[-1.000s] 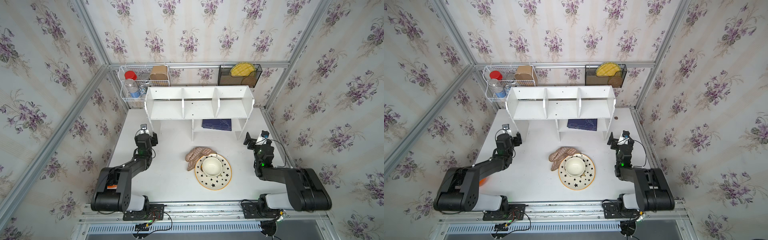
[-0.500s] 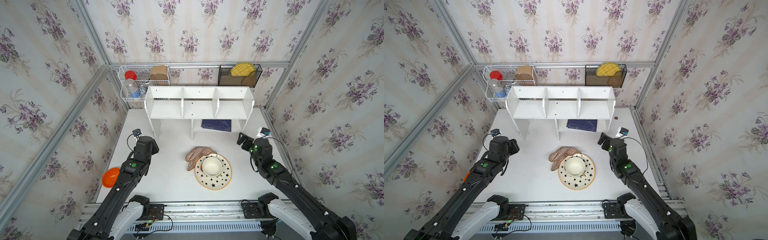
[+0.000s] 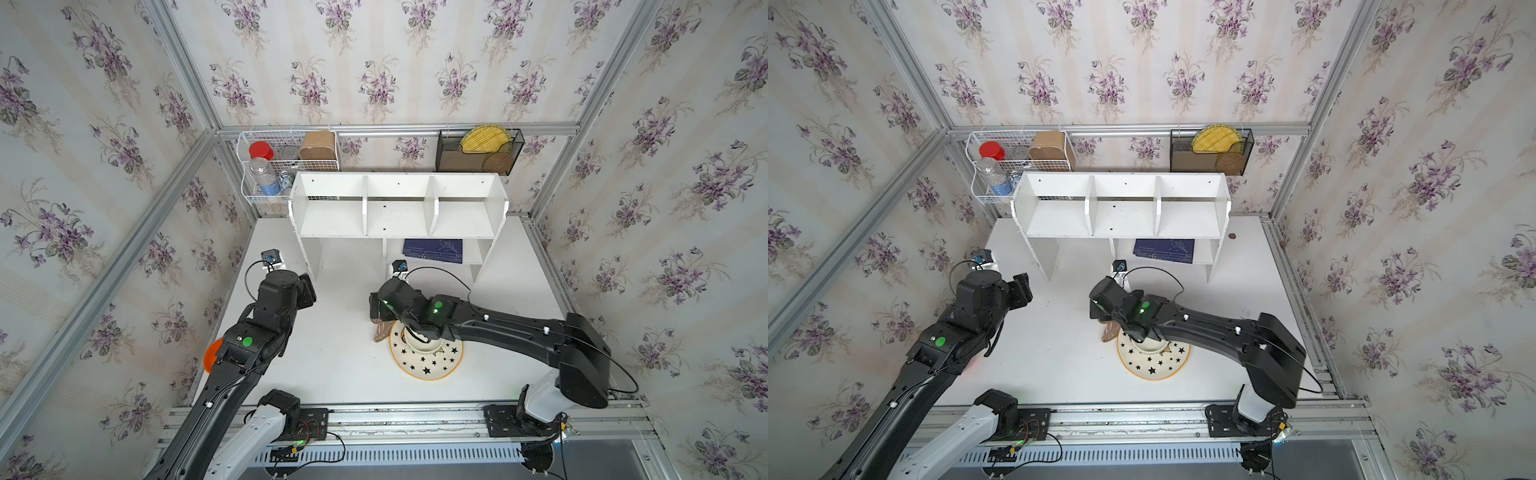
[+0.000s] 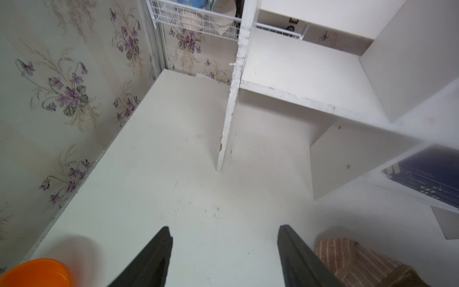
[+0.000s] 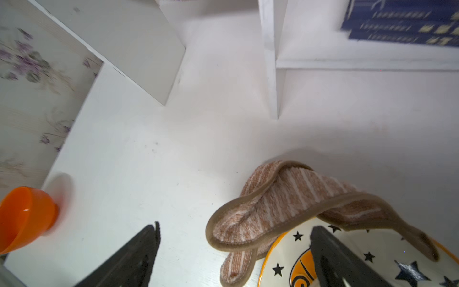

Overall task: Wipe the bookshelf clean with a cloth
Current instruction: Pick up the cleaning item at the center of the board.

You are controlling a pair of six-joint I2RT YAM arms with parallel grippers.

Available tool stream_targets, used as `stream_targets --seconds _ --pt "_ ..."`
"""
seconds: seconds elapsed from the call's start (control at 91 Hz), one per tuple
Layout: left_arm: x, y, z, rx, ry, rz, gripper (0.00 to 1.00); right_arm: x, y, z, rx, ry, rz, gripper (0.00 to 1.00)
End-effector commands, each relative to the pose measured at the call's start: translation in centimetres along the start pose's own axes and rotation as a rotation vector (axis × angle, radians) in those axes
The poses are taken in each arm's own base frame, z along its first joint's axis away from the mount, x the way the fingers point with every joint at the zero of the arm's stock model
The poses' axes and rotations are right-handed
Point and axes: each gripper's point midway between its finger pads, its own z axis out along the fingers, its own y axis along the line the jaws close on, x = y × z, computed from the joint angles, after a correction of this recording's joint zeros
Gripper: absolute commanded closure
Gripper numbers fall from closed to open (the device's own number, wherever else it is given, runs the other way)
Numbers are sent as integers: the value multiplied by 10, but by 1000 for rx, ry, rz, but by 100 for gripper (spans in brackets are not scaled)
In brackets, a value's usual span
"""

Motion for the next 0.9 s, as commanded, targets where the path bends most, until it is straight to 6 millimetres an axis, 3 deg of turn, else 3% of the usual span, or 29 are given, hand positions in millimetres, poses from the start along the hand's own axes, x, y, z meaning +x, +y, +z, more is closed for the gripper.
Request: stream_targets --seconds 0.0,0.198,0.308,0.495,0.604,0.681,0.89 --pt "-23 3 -6 -24 -77 25 27 22 -3 16 40 95 -32 4" --pt "-17 -1 2 -23 -37 1 26 39 8 47 16 163 -79 9" --pt "-15 0 6 -38 -28 11 24 48 5 63 15 193 -77 15" --pt "-27 10 9 -123 14 22 19 66 -12 79 36 219 -77 24" --pt "-43 4 14 -93 36 -16 20 72 -18 84 37 235 -71 32" --pt "-56 -2 19 -65 20 -32 19 71 -20 87 34 231 -78 44" --pt "-79 3 34 -75 14 -89 21 57 -23 86 19 200 -76 94"
